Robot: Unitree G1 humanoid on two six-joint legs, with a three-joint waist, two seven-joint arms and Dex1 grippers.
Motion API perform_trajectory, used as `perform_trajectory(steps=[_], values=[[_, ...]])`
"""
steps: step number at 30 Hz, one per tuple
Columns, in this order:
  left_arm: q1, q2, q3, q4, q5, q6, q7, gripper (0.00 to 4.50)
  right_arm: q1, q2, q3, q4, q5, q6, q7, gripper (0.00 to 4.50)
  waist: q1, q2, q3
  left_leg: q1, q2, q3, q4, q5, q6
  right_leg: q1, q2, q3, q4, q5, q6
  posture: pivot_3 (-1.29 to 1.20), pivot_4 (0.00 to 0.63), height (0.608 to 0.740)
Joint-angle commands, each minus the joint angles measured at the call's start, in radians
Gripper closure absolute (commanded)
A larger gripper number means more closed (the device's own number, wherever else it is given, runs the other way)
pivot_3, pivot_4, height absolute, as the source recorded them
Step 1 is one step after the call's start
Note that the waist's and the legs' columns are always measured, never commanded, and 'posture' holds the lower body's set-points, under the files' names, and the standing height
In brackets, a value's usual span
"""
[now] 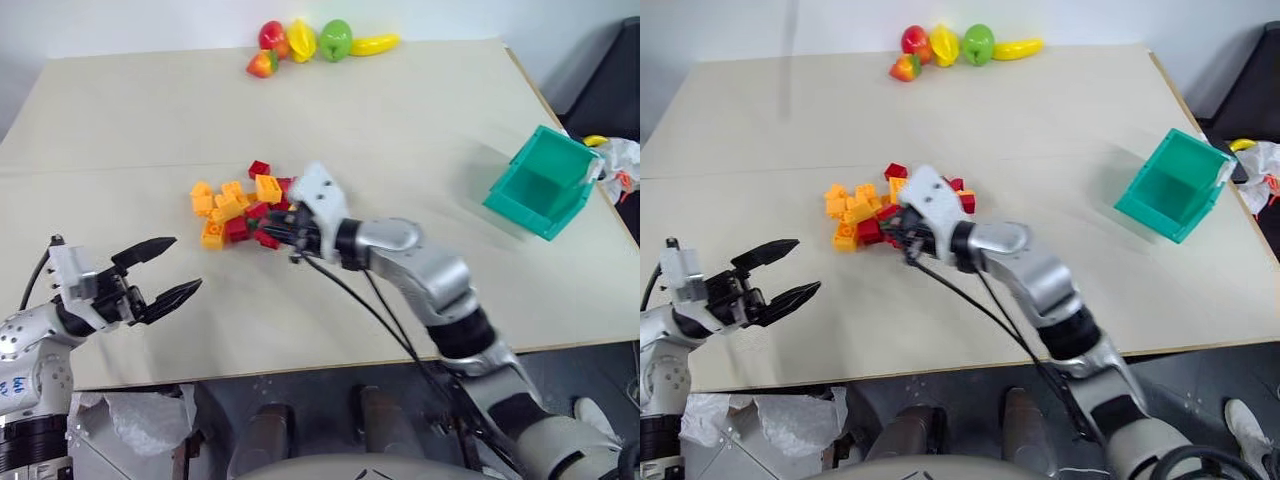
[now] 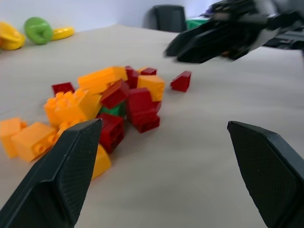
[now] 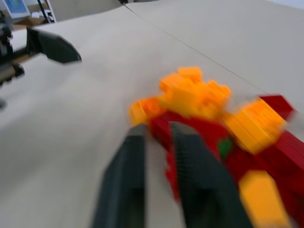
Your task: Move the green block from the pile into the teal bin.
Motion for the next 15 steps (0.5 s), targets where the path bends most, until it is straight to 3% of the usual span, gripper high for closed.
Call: perform_trajectory(steps=[1,8,15], values=[[0.019,0.035,0.069,0.018,-0.032,0.019,-0.018,0.0,-0.075,0.099,0.023,0.085,-0.032,0.018,-0.051,4.48,-0.005,0.0,0.0,0.0,0.0,0.0,0.0,0.0,0.0,-0.002,0.002,0.0,0.003,0.0,-0.001,0.0,0.15,0.74],[0.017,0.078,0.139,0.071,-0.05,0.072,-0.014,0.0,-0.243,0.322,-0.022,0.449,-0.105,-0.051,-0.194,4.48,-0.021,0.0,0.0,-0.008,-0.001,-0.001,0.003,0.0,-0.001,-0.01,0.003,-0.001,0.008,-0.001,-0.001,0.0,0.15,0.74],[-0.007,0.038,0.123,0.038,-0.036,0.075,0.023,0.0,-0.387,0.427,-0.065,0.823,-0.155,-0.223,-0.333,4.48,-0.033,0.001,0.0,-0.009,-0.002,-0.001,0.004,0.0,-0.001,-0.011,0.003,-0.001,0.009,-0.001,-0.001,0.0,0.15,0.74]])
